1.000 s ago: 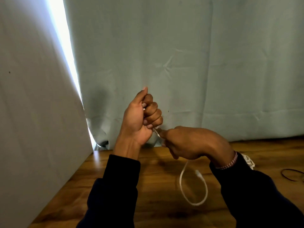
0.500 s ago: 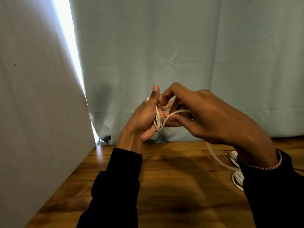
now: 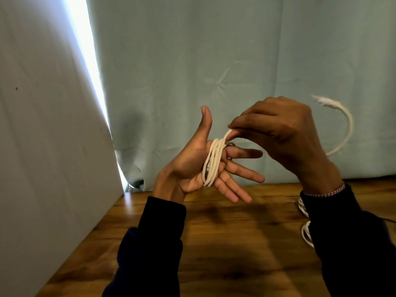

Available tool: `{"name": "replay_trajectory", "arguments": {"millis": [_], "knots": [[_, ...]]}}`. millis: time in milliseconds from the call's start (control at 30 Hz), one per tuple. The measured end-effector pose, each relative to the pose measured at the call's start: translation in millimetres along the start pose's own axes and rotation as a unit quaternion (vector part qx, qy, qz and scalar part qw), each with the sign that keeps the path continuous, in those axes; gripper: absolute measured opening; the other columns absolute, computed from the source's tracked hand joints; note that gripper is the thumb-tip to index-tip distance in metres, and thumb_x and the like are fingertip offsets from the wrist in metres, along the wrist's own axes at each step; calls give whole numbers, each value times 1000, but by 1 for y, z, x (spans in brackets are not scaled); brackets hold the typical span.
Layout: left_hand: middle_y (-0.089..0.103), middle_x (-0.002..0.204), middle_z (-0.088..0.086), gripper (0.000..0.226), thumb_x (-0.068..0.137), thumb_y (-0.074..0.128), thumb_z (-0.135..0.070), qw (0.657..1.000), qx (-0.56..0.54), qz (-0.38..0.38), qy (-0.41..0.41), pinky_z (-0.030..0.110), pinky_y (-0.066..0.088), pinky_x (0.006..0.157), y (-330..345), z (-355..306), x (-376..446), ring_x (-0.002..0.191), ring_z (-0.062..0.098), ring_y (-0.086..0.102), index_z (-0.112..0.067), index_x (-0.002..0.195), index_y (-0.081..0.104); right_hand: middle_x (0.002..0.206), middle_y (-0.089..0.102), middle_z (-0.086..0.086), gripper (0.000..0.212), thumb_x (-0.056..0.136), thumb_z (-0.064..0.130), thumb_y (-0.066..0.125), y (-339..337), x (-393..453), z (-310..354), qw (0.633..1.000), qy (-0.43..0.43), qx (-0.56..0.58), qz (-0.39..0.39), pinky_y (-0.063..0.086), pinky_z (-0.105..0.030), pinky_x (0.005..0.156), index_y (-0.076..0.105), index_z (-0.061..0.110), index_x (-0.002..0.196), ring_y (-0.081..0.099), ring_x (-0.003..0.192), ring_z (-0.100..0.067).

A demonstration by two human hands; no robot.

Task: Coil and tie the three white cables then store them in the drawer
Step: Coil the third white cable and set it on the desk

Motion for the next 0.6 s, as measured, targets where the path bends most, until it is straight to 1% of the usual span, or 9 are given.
{"name": "replay_trajectory", "arguments": {"millis": [100, 133, 200, 267, 367, 433, 467, 533, 600], "knots": [[64, 124, 30, 113, 67, 43, -89, 997, 3, 63, -40, 45, 62, 69, 5, 2, -5, 88, 40, 74, -3, 139, 54, 86, 75, -5, 26, 98, 37, 63, 11, -4, -1, 999, -12, -43, -17, 46, -40, 63, 78, 16, 101, 68, 73, -26], [69, 114, 27, 101, 72, 49, -83, 997, 26, 70, -33, 39, 64, 66, 7, 3, -7, 83, 34, 75, -1, 128, 63, 88, 75, -4, 24, 99, 36, 62, 14, -6, -2, 999, -8, -42, -19, 45, -40, 64, 77, 17, 103, 68, 74, -26], [76, 81, 18, 70, 83, 56, -68, 994, 96, 52, 18, 28, 60, 52, 11, 4, -6, 64, 24, 75, -2, 93, 76, 93, 75, -2, 23, 102, 32, 59, 22, -8, -5, 999, 11, -26, -17, 46, -42, 65, 75, 20, 113, 68, 77, -25], [68, 55, 13, 58, 87, 62, -56, 991, 110, 9, 71, 21, 51, 38, 15, 6, -2, 42, 19, 66, -4, 64, 70, 96, 73, -3, 27, 103, 26, 55, 30, -12, -11, 998, 50, 27, 10, 52, -41, 66, 70, 22, 124, 69, 80, -23], [43, 31, 1, 64, 91, 55, -59, 988, 38, -63, 134, 11, 31, 30, 13, 3, 8, 20, 10, 38, -15, 45, 48, 93, 70, 2, 34, 100, 16, 55, 40, -19, -21, 977, 123, 161, 72, 56, -31, 73, 65, 21, 132, 68, 82, -10], [29, 28, 0, 75, 90, 37, -73, 987, -65, -46, 136, 9, 22, 30, 13, 2, 14, 18, 9, 24, -16, 41, 36, 91, 69, 12, 36, 98, 17, 51, 47, -22, -23, 959, 147, 222, 94, 52, -16, 75, 64, 23, 131, 66, 79, 2], [25, 28, 1, 78, 86, 30, -80, 983, -108, -24, 144, 9, 19, 30, 15, 0, 15, 19, 11, 19, -16, 42, 30, 93, 70, 12, 37, 98, 18, 49, 51, -22, -22, 953, 154, 239, 107, 50, -14, 74, 64, 24, 132, 66, 79, 3], [19, 32, 1, 82, 77, 26, -91, 974, -151, -6, 170, 12, 12, 32, 15, -4, 12, 22, 12, 13, -15, 46, 21, 94, 74, 3, 40, 99, 18, 47, 59, -22, -20, 945, 167, 247, 139, 51, -22, 72, 61, 26, 135, 66, 75, -6], [15, 37, -2, 80, 70, 33, -94, 970, -142, -21, 196, 18, 6, 36, 14, -7, 6, 27, 13, 11, -17, 50, 19, 86, 72, -3, 41, 98, 20, 45, 67, -24, -19, 940, 182, 240, 162, 51, -25, 69, 59, 27, 136, 63, 70, -10]]}}
Point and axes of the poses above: each hand's wrist, its own x-axis towards the middle knuckle, its own y-axis out of the palm, z = x × y, the point moved 4 cm from there along x, towards the middle knuckle
